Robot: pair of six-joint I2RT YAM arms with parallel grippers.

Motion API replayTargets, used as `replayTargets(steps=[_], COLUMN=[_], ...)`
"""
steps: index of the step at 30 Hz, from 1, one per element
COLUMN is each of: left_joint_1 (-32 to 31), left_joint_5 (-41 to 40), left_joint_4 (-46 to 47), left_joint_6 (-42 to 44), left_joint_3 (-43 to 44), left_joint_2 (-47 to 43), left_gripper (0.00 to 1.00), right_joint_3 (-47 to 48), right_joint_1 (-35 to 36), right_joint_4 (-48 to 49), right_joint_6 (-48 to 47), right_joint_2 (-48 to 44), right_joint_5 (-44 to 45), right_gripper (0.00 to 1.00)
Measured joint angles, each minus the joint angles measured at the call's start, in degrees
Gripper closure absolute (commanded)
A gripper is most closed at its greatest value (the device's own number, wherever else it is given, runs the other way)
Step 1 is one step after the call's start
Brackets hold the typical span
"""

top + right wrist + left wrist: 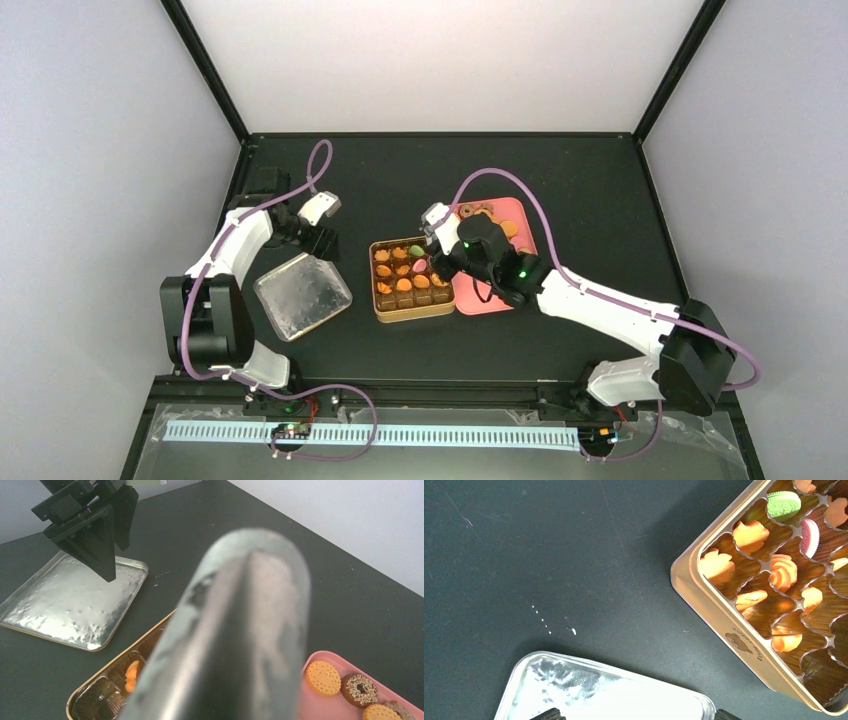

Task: Pack the cookies
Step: Adjust the fake cookies in the empty pocket of the box, then pick up the fake cookies from the plate.

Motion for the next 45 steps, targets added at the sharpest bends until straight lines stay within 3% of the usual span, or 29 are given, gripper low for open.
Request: replayTargets(steps=[8, 16, 26, 45], left_joint_1=[0.15, 0.24, 0.24, 0.24], left_joint_5=[0.13, 0.17, 0.2, 0.22], left_joint_4=[0.0, 0.0, 0.0, -0.07], left_joint_6=[0.0, 0.0, 0.0, 0.02], left_joint_3=[0.0, 0.0, 0.0, 0.0], left_joint_2=[0.0, 0.0, 0.0, 0.0], left_gripper=[0.2, 0.2, 0.2, 0.2], right_joint_3=[0.31, -4.13, -13.7, -17.18], right_joint_1=[-1.42, -6.43, -11.93, -12.24], right_joint_4=[-2.29, -2.93, -9.25, -6.03], right_joint_6=[2.03, 5.38, 11.78, 15.28], right_joint_2=[-5.05, -14.73, -19.93, -15.96], right_joint_5=[1.03, 5.79, 14.29, 17.2], right_gripper=[0.71, 0.69, 0.64, 0.62])
